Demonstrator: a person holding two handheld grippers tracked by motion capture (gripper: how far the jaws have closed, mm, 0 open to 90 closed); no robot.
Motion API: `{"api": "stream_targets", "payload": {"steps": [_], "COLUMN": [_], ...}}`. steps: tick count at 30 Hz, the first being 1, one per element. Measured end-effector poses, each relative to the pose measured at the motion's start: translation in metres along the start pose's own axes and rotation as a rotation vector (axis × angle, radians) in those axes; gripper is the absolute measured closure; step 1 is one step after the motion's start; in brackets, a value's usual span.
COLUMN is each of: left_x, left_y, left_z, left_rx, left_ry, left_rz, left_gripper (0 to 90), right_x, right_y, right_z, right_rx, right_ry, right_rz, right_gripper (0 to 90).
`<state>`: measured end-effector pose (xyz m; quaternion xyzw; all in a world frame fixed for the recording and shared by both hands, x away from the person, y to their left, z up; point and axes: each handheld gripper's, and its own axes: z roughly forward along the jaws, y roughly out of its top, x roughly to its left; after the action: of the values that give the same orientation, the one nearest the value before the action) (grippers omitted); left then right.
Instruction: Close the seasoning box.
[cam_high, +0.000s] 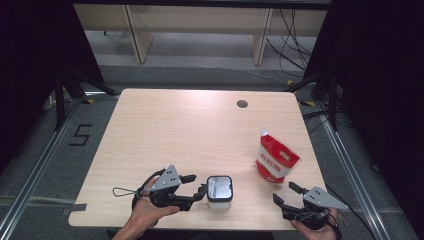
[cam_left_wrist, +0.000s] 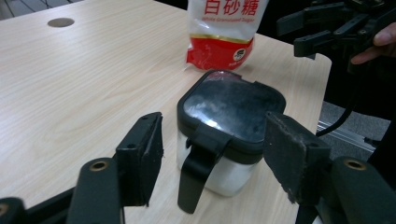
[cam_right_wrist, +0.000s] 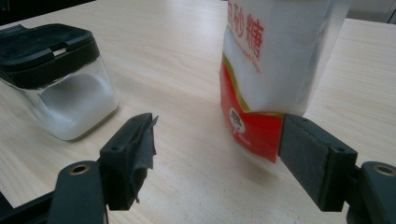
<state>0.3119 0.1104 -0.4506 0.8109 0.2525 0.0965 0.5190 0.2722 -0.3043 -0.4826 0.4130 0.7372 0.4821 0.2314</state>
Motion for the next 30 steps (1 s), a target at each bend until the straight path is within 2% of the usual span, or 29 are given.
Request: {"api": "stream_targets", "payload": {"steps": [1, 3, 4, 5, 7, 9, 11, 12, 13, 14, 15, 17, 18, 19, 21, 22, 23, 26, 27, 28, 30], "left_x": [0.001, 0.003, 0.002, 0.003, 0.003, 0.000, 0.002, 0.000, 0.000, -0.001, 0.000, -0.001, 0.000, -0.001, 0.001, -0.001, 0.001, 0.001, 0.000, 0.000, 0.000], "left_y": [-0.002, -0.005, -0.006, -0.007, -0.009, -0.010, -0.011, -0.013, -0.014, -0.015, -0.017, -0.021, -0.022, -0.024, -0.026, -0.028, -0.029, -0.033, -0.035, -0.036, -0.039], "left_z": [-0.001, -0.003, -0.005, -0.006, -0.007, -0.009, -0.010, -0.010, -0.011, -0.011, -0.012, -0.013, -0.014, -0.015, -0.017, -0.017, -0.018, -0.020, -0.020, -0.021, -0.020], "left_rx": [-0.005, 0.001, 0.005, 0.009, 0.002, 0.012, 0.016, 0.017, 0.020, 0.023, 0.037, 0.037, 0.047, 0.046, 0.052, 0.049, 0.057, 0.069, 0.068, 0.077, 0.076], "left_ry": [0.001, 0.001, 0.005, 0.006, -0.006, 0.005, -0.005, -0.002, -0.006, -0.002, -0.005, -0.005, 0.002, 0.006, 0.007, 0.013, 0.015, 0.014, 0.017, 0.016, 0.020], "left_rz": [-0.017, -0.017, -0.034, -0.017, -0.014, -0.029, 0.003, -0.015, -0.015, -0.014, 0.009, -0.014, -0.010, -0.031, -0.003, -0.043, -0.024, -0.011, -0.028, -0.032, -0.013], "left_gripper": [36.1, 35.1, 35.0, 34.5, 33.2, 31.9, 30.4, 29.9, 29.4, 28.9, 28.6, 27.8, 27.2, 26.8, 26.2, 25.7, 25.4, 24.5, 24.4, 24.4, 24.1], "right_x": [0.003, 0.003, 0.003, 0.003, 0.003, 0.003, 0.002, 0.003, 0.000, 0.001, 0.000, 0.001, 0.001, 0.001, 0.002, 0.002, 0.003, 0.003, 0.003, 0.002, 0.003], "right_y": [0.000, 0.000, 0.000, 0.000, 0.000, 0.000, 0.000, 0.000, 0.000, 0.000, 0.000, 0.000, 0.000, 0.000, 0.000, 0.000, 0.000, 0.000, 0.000, 0.001, 0.000], "right_z": [-0.001, -0.001, -0.001, -0.001, -0.001, -0.001, 0.000, 0.000, 0.001, 0.001, 0.001, 0.001, 0.001, 0.001, 0.002, 0.002, 0.002, 0.003, 0.003, 0.003, 0.002], "right_rx": [0.015, 0.014, 0.014, 0.013, 0.014, 0.020, 0.012, 0.013, 0.010, 0.007, 0.004, 0.008, 0.007, 0.010, 0.009, 0.010, 0.017, 0.018, 0.020, 0.013, 0.020], "right_ry": [-0.005, -0.004, -0.004, -0.004, -0.003, -0.001, -0.006, -0.006, -0.001, -0.004, -0.001, -0.003, 0.002, 0.000, 0.012, 0.011, 0.006, 0.010, 0.012, 0.002, 0.001], "right_rz": [0.030, 0.023, 0.023, 0.023, 0.022, 0.016, 0.007, 0.006, -0.018, -0.013, -0.026, -0.023, -0.023, -0.030, -0.028, -0.028, -0.017, -0.027, -0.017, -0.043, -0.025], "right_gripper": [28.3, 28.3, 28.3, 28.3, 28.2, 28.1, 27.6, 27.3, 27.1, 26.7, 26.1, 25.1, 24.5, 24.0, 23.0, 22.9, 22.5, 22.3, 22.2, 22.1, 22.0]}}
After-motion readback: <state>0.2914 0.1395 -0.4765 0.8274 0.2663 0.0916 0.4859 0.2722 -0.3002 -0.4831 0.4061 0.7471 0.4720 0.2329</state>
